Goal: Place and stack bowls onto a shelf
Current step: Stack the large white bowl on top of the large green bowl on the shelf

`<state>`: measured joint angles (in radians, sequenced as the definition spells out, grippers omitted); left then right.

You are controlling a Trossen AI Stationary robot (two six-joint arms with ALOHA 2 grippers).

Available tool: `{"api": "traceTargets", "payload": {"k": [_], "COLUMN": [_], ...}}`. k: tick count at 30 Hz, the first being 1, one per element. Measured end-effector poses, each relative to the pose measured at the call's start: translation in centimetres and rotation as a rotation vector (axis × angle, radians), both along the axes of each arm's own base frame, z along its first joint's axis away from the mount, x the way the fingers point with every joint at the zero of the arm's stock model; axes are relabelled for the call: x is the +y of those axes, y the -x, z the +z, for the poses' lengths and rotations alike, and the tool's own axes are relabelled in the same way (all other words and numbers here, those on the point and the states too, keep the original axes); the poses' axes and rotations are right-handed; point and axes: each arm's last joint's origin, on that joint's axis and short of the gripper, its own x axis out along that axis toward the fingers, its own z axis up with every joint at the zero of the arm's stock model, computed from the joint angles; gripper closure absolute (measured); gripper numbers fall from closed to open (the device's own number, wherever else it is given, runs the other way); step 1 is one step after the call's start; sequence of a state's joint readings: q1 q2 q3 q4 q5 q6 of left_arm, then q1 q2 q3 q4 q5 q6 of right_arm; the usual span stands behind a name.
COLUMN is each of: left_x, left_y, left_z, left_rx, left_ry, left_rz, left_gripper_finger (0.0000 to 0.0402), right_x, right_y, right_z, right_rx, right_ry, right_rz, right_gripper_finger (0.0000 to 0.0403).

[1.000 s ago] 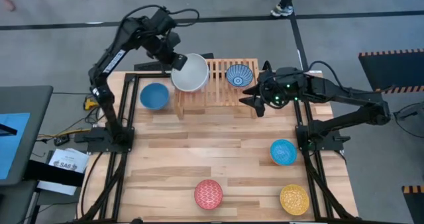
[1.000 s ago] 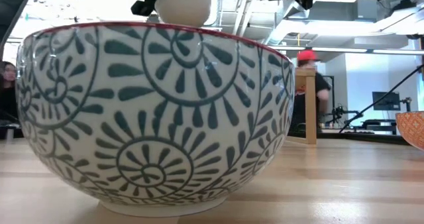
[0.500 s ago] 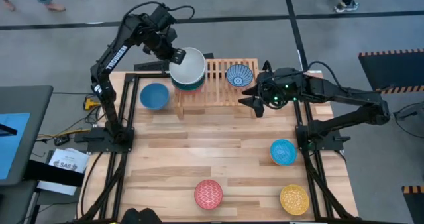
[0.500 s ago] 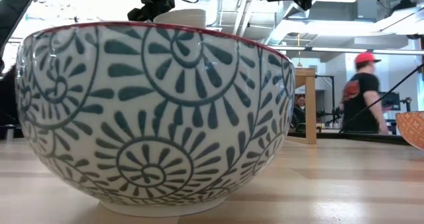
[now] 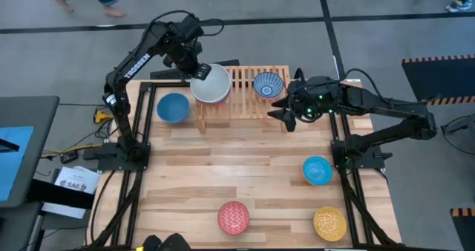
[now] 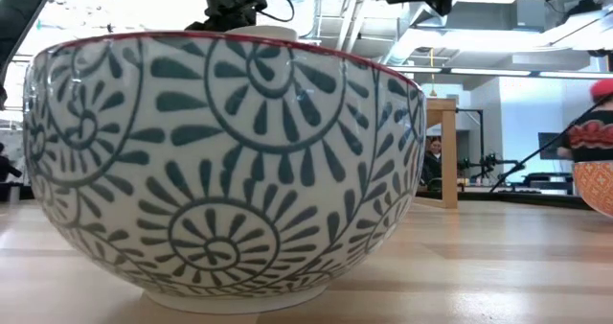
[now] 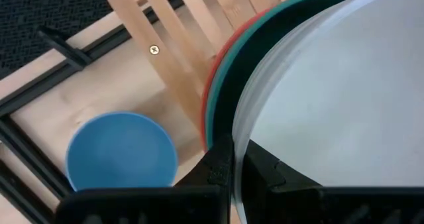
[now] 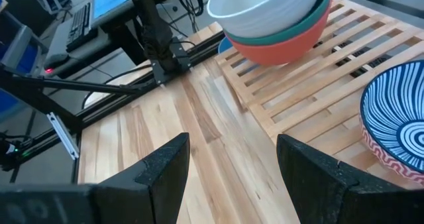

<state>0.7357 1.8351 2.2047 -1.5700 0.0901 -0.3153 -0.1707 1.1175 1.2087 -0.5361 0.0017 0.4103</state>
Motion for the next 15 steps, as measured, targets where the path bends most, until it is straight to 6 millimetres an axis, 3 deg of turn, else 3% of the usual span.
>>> {"api": "traceTargets", "payload": {"k": [15], "left_x": [0.11], "left_y": [0.09], "left_z": [-0.01], "left_rx": [0.04], "left_ry": [-0.051], "left_rz": [-0.03], "left_gripper_finger": [0.0401], "right_x": [0.01], "right_y": [0.04], "right_z": [-0.09], "right_rx": [0.01], "right_ry": [-0.001], "right_rz": [0.0], "right_gripper_finger": [0.0149]}}
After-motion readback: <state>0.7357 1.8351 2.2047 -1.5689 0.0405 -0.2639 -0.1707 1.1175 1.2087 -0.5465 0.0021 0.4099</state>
